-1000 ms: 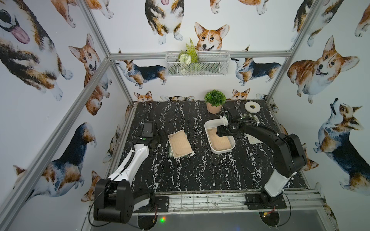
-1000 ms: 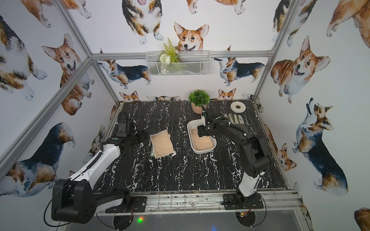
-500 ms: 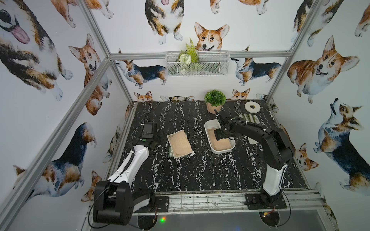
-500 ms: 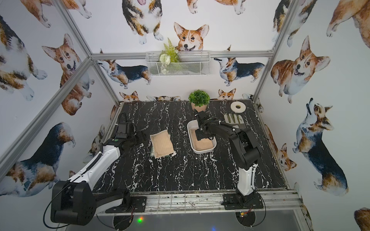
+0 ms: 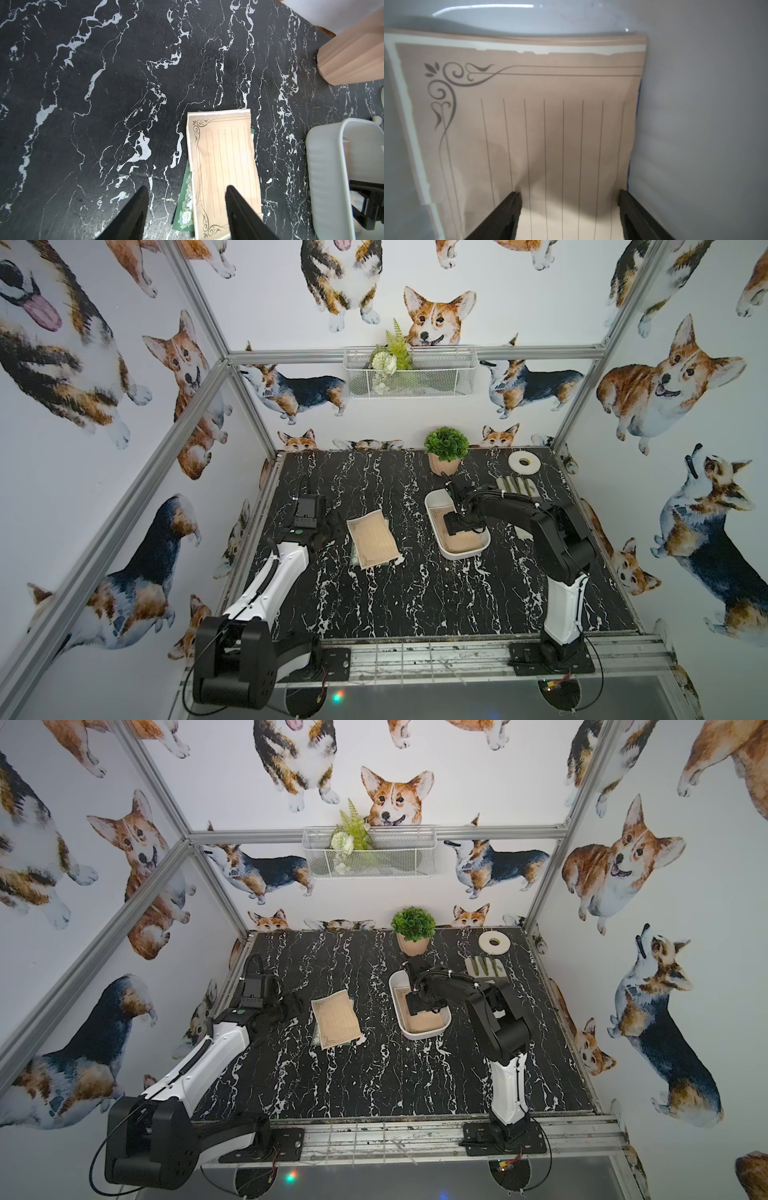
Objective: Take out the stationery paper from the storage box
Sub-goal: Pick up the stationery paper from the storage box.
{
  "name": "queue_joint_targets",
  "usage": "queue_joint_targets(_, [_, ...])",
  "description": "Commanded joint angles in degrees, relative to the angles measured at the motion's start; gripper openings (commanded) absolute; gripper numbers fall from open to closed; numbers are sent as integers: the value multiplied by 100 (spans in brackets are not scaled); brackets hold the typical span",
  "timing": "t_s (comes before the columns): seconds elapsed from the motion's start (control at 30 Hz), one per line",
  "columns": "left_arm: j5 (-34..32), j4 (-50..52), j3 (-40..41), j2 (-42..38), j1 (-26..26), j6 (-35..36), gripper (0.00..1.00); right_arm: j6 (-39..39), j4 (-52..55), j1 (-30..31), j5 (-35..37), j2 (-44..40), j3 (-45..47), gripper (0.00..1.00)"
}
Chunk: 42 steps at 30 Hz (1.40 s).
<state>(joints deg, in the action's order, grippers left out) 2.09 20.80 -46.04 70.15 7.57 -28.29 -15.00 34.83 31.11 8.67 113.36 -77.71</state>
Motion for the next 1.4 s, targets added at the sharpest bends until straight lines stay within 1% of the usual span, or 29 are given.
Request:
queue_joint_targets(0.0, [-42, -21, 4, 7, 7, -1, 62, -99, 13, 9, -7, 59, 88, 74])
queue_joint_targets(0.17, [-34, -17, 7, 7, 7, 0, 62, -134, -19, 13, -46, 90, 175, 66])
queue_joint_targets(0.33, [-34, -5, -1, -9, 5, 4, 62, -152, -12, 9, -30, 49, 208, 51])
queue_joint_targets(0.4, [-33, -4, -10, -1, 7, -1, 62, -161, -39, 9, -8, -34, 221, 48])
queue_joint_targets(0.57, [-8, 10, -18, -4, 2, 0, 62, -179, -24, 9, 37, -288, 152, 36])
queue_joint_targets(0.63, [10, 15, -32, 7, 0, -1, 62, -187, -37, 12, 82, -401, 129, 28])
queue_joint_targets(0.7, [39, 13, -43, 7, 4, -1, 62, -196, -34, 15, 98, -502, 108, 23])
queue_joint_targets(0.73, [62, 16, -52, 7, 2, 4, 62, -196, -33, 13, 91, -551, 99, 18])
queue_joint_targets(0.87, [126, 5, -71, 7, 1, -1, 62, -187, -14, 11, 74, -731, 88, 5])
queue_joint_targets(0.93, [268, -56, -64, -10, 5, -5, 62, -187, -11, 16, 70, -820, 98, 1])
queue_joint_targets(1.0, [502, -194, -54, -28, 7, -8, 62, -187, 20, 9, 93, -935, 114, 0])
queue_joint_targets(1.07, [874, -386, -37, -28, 0, -41, 62, -194, 50, 14, 91, -1075, 125, 0])
queue_joint_targets(1.1, [1120, -521, -24, -23, -5, -66, 62, -196, 66, 10, 91, -1150, 124, 0])
queue_joint_targets(1.17, [1939, -1009, 25, 44, -4, -193, 62, -207, 125, 9, 93, -1366, 116, 0])
queue_joint_targets(1.2, [2442, -1399, 82, 117, -8, -361, 63, -205, 140, 13, 85, -1499, 116, 0])
queue_joint_targets(1.27, [3380, -2704, 342, 323, 17, -1136, 63, -229, 165, 9, 58, -1730, 100, 0])
queue_joint_targets(1.33, [3876, -4163, 623, 565, 87, -1986, 63, -278, 197, 13, 13, -1980, 81, 1])
queue_joint_targets(1.37, [3933, -4629, 689, 679, 147, -2231, 63, -315, 200, 15, -13, -2080, 80, 1])
